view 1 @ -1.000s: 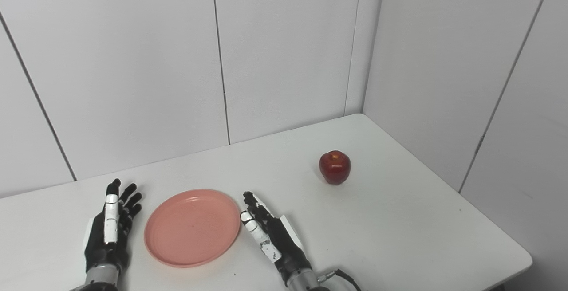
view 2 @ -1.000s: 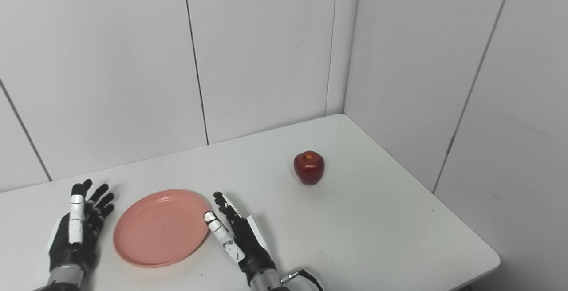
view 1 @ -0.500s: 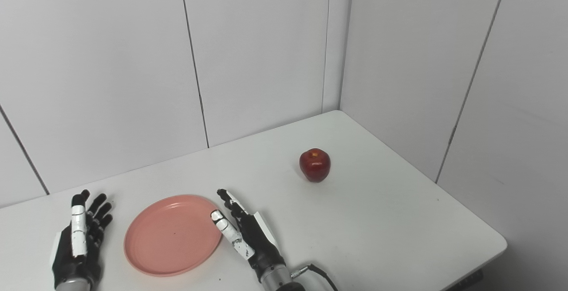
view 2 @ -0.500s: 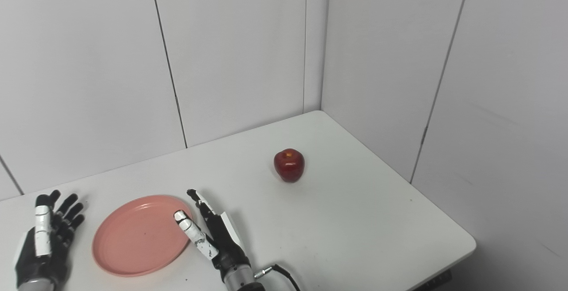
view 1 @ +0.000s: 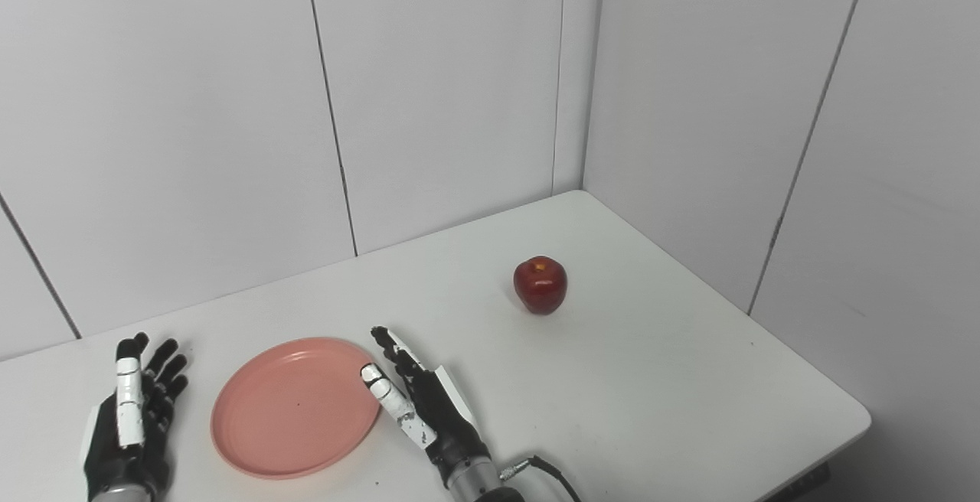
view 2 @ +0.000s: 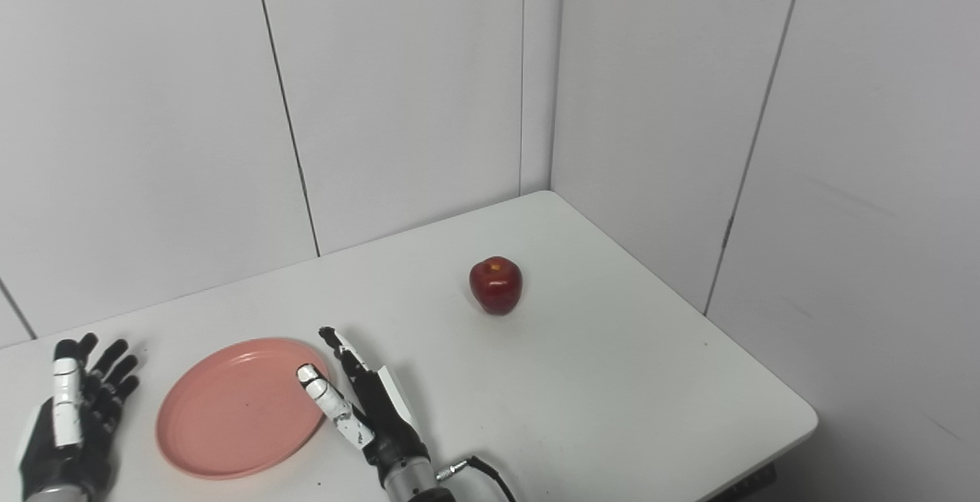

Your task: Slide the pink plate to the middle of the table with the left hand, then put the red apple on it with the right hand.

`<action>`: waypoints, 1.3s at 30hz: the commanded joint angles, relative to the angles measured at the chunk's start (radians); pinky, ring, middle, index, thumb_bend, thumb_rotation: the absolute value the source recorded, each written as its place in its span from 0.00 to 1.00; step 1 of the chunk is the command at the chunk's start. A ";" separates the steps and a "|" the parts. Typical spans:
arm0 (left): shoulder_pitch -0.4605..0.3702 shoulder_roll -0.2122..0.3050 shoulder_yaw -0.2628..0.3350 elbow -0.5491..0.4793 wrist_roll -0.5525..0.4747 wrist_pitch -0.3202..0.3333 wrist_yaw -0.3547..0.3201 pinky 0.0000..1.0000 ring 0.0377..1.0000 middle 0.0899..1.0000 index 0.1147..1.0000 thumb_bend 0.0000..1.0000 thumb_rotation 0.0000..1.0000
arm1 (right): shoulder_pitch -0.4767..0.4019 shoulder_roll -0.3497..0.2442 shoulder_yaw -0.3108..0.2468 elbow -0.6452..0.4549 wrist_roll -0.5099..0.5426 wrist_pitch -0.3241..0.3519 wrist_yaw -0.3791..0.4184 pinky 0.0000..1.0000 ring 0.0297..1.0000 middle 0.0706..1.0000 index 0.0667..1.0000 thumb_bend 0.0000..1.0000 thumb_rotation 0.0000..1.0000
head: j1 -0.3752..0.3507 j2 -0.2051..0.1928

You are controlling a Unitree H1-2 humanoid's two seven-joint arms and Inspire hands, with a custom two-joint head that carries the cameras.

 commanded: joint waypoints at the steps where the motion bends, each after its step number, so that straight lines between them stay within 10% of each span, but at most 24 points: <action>1: 0.024 -0.007 0.000 0.015 0.003 0.049 0.019 0.93 0.90 0.90 0.95 0.66 0.93 | 0.022 -0.009 -0.010 0.014 -0.010 -0.076 -0.021 0.98 0.96 0.94 0.91 0.82 0.93 | 0.008 0.002; 16: 0.001 0.004 0.002 0.081 0.011 0.006 0.014 0.91 0.90 0.91 0.96 0.65 0.93 | 0.006 -0.022 -0.035 -0.096 -0.166 -0.088 -0.128 0.95 0.93 0.90 0.88 0.71 0.94 | 0.000 -0.013; 39: 0.001 0.001 0.005 0.081 0.006 0.002 0.017 0.90 0.89 0.90 0.95 0.65 0.88 | -0.154 -0.148 -0.067 -0.179 -0.319 -0.014 -0.083 0.82 0.84 0.84 0.82 0.73 0.87 | 0.023 -0.016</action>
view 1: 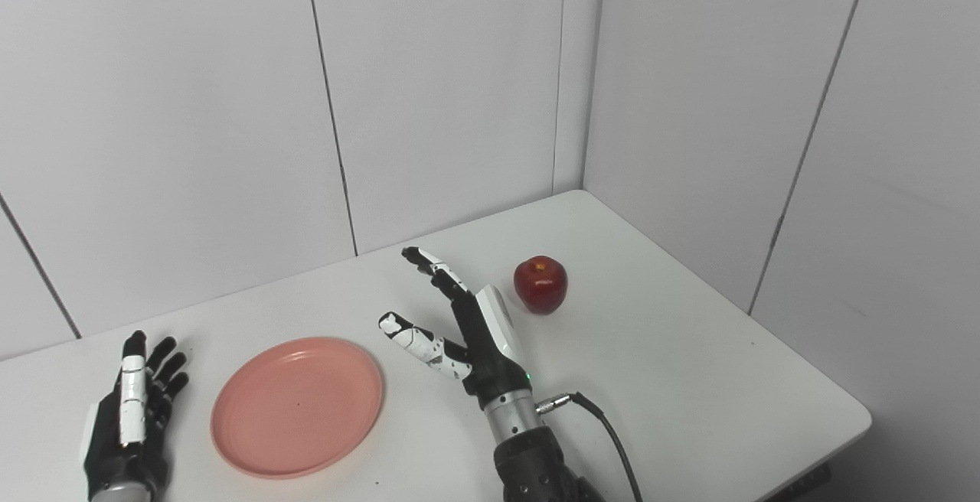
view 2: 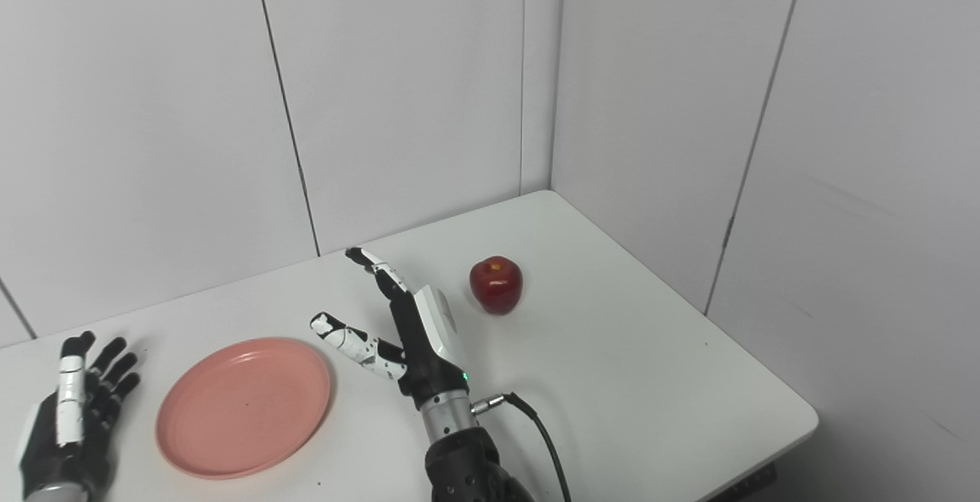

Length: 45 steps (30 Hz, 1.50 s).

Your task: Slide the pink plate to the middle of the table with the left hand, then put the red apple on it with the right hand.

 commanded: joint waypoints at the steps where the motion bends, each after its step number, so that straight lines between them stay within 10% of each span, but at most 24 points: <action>1: 0.018 -0.003 0.005 0.032 -0.007 0.046 0.010 0.90 0.89 0.90 0.95 0.65 0.88 | -0.062 -0.029 -0.007 -0.040 -0.037 0.018 0.007 0.81 0.84 0.84 0.82 0.74 0.88 | 0.002 0.000; 16: 0.015 0.003 -0.001 0.060 0.002 0.021 0.006 0.91 0.89 0.89 0.96 0.64 0.89 | -0.190 -0.167 -0.029 -0.017 -0.158 0.029 -0.004 0.69 0.75 0.76 0.79 0.87 0.87 | 0.006 0.002; 24: 0.015 0.003 -0.001 0.060 -0.002 0.016 0.003 0.91 0.88 0.89 0.96 0.66 0.88 | -0.221 -0.250 -0.022 -0.017 -0.336 0.091 0.009 0.83 0.77 0.76 0.77 0.82 0.86 | 0.010 0.003; 45: 0.025 0.007 -0.007 0.027 0.001 0.043 0.000 0.91 0.88 0.89 0.96 0.64 0.87 | -0.233 -0.404 -0.019 0.105 -0.468 0.141 0.059 0.80 0.74 0.73 0.75 0.84 0.81 | 0.014 0.008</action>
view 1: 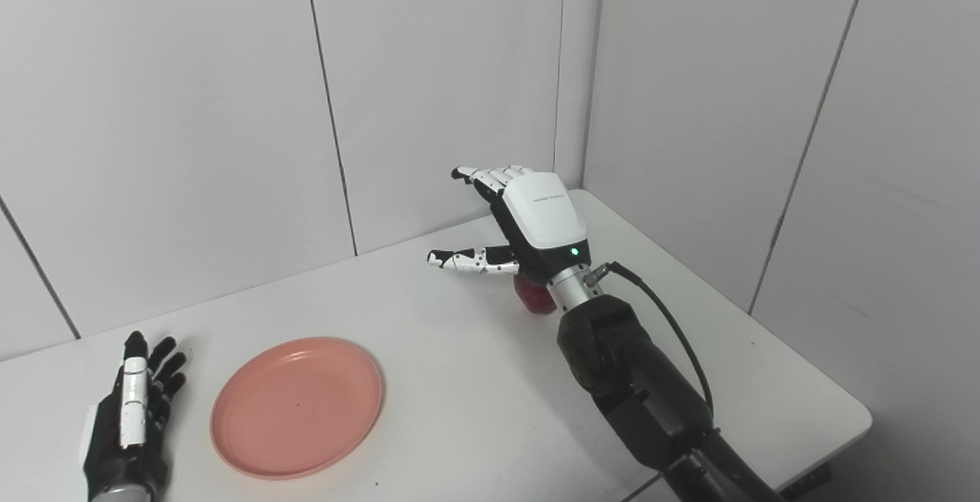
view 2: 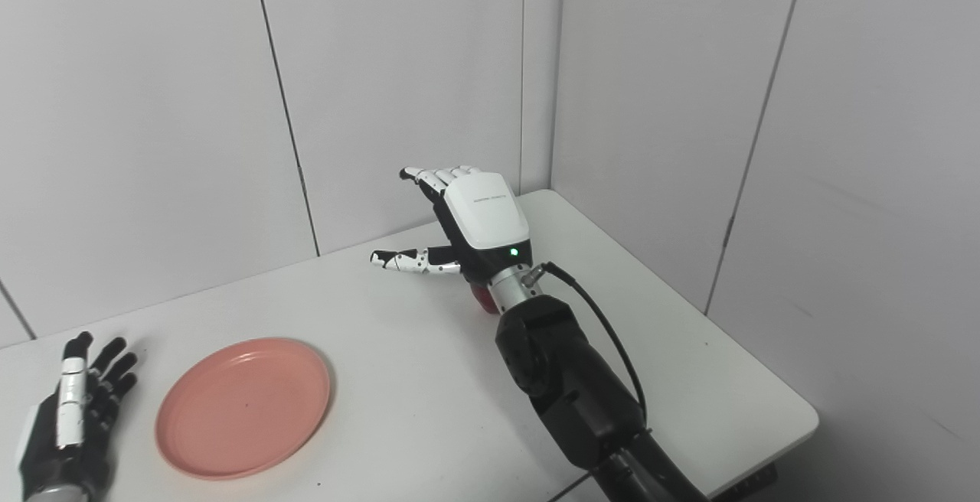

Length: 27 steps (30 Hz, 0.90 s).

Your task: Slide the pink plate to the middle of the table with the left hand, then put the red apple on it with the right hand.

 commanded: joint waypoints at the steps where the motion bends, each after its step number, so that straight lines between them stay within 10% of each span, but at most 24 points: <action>1: 0.024 0.004 -0.004 0.015 0.002 0.072 0.004 0.91 0.88 0.89 0.96 0.64 0.87 | -0.049 -0.033 -0.011 -0.011 -0.007 0.036 0.003 0.79 0.74 0.72 0.75 0.85 0.81 | 0.000 -0.001; 27: 0.027 -0.003 -0.005 0.025 0.000 0.059 -0.001 0.90 0.88 0.89 0.97 0.68 0.86 | -0.060 -0.127 0.009 0.171 -0.010 0.075 -0.027 0.75 0.74 0.74 0.73 0.85 0.82 | 0.017 0.001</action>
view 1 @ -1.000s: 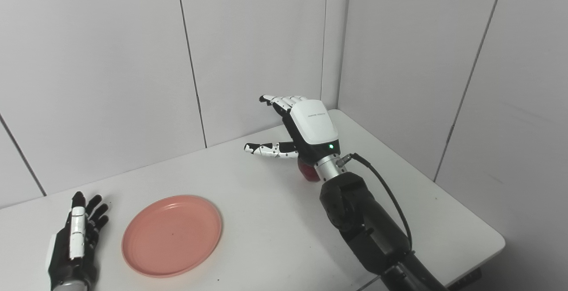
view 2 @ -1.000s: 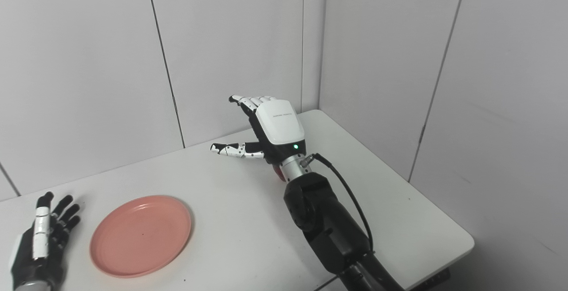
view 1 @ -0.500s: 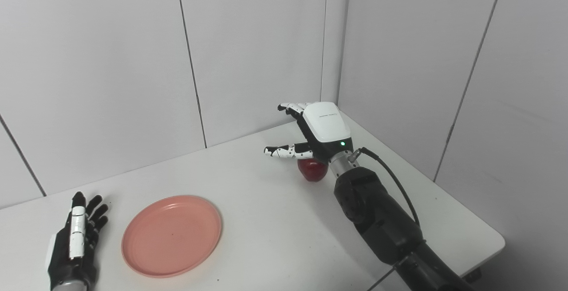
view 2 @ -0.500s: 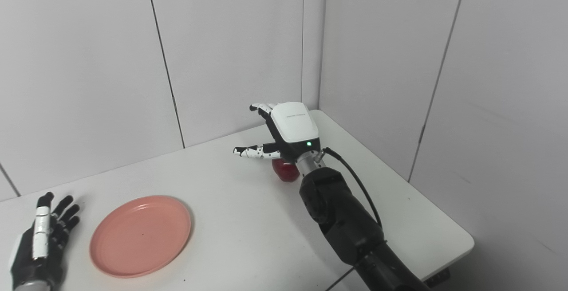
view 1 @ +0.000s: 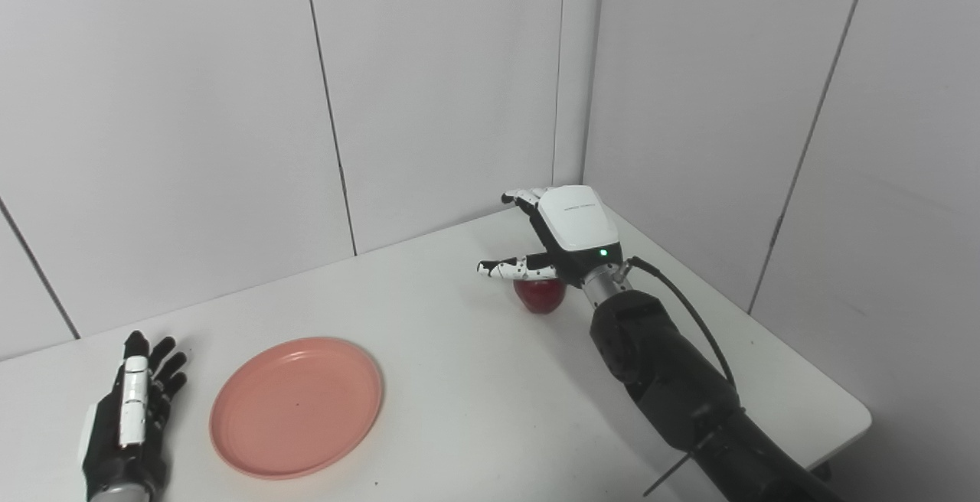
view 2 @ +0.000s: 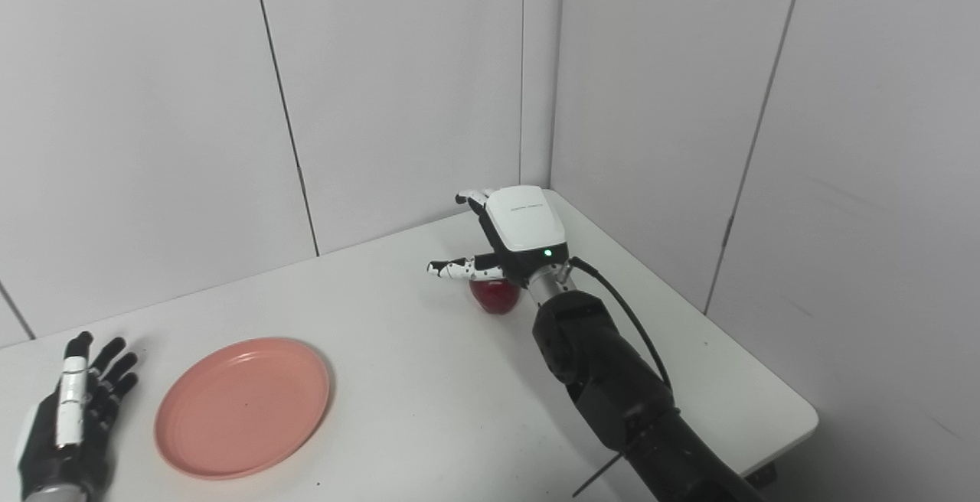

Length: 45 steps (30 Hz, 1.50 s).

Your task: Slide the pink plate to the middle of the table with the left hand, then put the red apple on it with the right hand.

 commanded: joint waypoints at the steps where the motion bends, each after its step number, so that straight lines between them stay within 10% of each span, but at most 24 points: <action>1: 0.027 -0.003 -0.001 0.027 -0.002 0.050 0.005 0.90 0.88 0.89 0.97 0.68 0.86 | -0.060 -0.034 -0.006 -0.004 0.003 0.014 -0.033 0.75 0.74 0.74 0.74 0.85 0.82 | 0.001 0.001; 45: 0.026 0.002 -0.009 0.016 0.010 0.073 0.012 0.87 0.87 0.89 0.93 0.67 0.87 | -0.033 -0.025 0.048 0.055 0.094 0.047 0.020 0.56 0.75 0.77 0.76 0.85 0.76 | 0.009 0.016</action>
